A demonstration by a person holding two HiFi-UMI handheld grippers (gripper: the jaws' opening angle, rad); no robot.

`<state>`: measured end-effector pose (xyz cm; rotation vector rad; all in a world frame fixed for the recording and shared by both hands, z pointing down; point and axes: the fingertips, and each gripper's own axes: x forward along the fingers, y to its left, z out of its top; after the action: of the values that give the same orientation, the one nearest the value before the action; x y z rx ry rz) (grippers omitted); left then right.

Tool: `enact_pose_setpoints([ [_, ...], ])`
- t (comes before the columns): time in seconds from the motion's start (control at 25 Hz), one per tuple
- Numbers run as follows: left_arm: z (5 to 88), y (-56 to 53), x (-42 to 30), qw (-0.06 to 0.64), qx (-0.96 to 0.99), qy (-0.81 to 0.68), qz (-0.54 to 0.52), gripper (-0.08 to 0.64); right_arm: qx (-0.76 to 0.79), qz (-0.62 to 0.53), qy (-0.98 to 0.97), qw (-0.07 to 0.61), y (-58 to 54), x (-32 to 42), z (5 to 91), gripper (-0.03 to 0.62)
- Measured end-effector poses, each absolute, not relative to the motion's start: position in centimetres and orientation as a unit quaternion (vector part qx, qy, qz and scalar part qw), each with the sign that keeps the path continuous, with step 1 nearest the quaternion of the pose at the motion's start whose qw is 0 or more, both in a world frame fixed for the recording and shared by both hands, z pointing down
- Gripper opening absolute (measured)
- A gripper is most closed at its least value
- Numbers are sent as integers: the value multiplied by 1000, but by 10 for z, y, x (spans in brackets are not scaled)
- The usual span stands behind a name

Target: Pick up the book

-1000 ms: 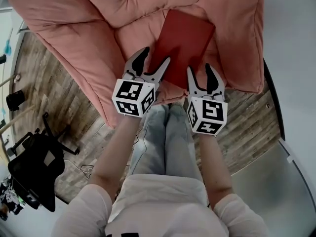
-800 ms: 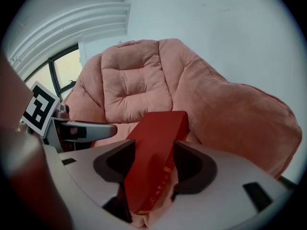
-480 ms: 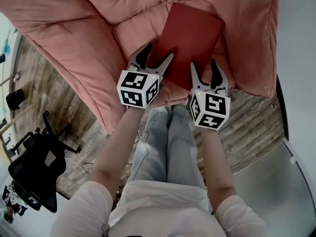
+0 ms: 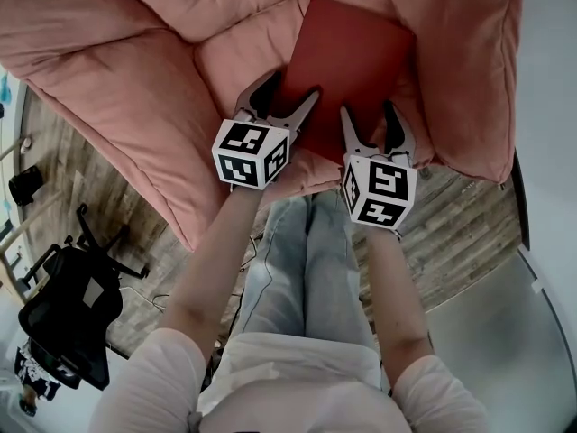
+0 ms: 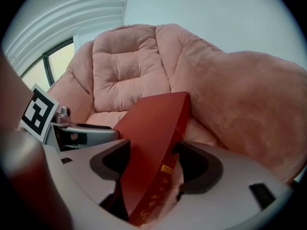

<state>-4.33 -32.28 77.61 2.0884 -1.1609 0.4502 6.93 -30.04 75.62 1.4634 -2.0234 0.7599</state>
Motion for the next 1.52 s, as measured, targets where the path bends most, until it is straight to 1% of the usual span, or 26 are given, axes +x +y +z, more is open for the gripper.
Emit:
enact_pose_setpoints([
  [0.12,781,-324,-42,352,805,-444,177,301,542,303,-742,255,-301,71,764,319],
  [0.24,787,-324,-40,364,799,-444,177,301,540,352,-729,228,-300,75,774,335],
  [0.36,793,-325,-41,373,795,-444,178,301,533,374,-727,215,-301,75,781,336],
  [0.44,796,-326,-45,380,788,-451,174,327,529,379,-729,212,-302,73,783,336],
  [0.52,796,-326,-45,385,785,-456,170,334,528,380,-729,213,-303,73,784,336],
  [0.56,796,-326,-43,387,785,-453,166,326,529,379,-728,214,-304,73,785,336],
  [0.6,796,-327,-41,390,787,-450,162,278,530,378,-728,216,-306,72,786,337],
  [0.64,795,-327,-39,391,788,-447,159,268,530,376,-729,216,-307,72,786,337],
  [0.8,789,-324,-40,392,788,-448,156,267,529,370,-734,209,-304,72,780,337],
  [1.12,759,-318,-47,383,783,-463,159,262,520,371,-743,199,-301,64,754,336],
  [1.28,726,-314,-55,373,779,-482,144,262,505,336,-767,210,-302,56,721,336],
  [1.52,679,-306,-60,359,782,-491,133,262,498,320,-780,204,-297,51,675,337],
])
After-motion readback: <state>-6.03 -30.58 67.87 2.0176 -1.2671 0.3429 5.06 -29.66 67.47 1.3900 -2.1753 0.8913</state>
